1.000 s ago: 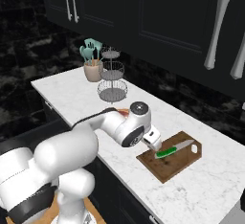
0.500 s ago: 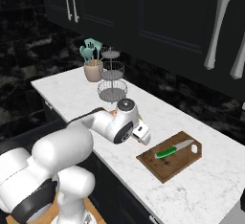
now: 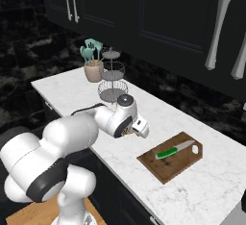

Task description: Pick up the knife from the drawer and place it on the cutting board. Then place the meat from the plate to the cutting board.

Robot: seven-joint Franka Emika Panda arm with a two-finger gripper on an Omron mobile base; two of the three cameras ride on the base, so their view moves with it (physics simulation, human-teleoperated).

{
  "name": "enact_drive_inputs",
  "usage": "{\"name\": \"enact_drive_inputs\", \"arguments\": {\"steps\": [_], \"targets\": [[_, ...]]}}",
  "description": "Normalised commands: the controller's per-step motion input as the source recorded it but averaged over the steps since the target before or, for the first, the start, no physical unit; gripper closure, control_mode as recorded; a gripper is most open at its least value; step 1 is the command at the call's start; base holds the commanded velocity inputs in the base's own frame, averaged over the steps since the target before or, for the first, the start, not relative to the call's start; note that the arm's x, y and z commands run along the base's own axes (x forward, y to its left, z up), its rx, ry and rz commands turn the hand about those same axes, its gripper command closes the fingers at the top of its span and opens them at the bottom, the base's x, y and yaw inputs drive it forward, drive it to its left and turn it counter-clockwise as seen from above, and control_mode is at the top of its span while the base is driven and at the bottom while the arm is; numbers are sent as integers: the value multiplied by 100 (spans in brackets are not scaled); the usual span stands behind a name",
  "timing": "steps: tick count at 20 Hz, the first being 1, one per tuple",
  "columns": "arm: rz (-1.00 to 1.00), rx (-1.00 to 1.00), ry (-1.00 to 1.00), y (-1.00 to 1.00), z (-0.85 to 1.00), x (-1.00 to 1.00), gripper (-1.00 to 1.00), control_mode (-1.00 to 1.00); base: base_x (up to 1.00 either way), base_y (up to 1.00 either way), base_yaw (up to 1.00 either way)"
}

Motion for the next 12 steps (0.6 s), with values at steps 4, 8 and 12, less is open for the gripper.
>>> {"name": "enact_drive_inputs", "arguments": {"steps": [4, 8, 12], "targets": [[0, 0, 0, 18, 19, 30, -100, -100, 0, 0, 0], [-6, 0, 0, 29, 1, 38, -100, -100, 0, 0, 0], [-10, 0, 0, 14, 3, 47, -100, -100, 0, 0, 0]]}}
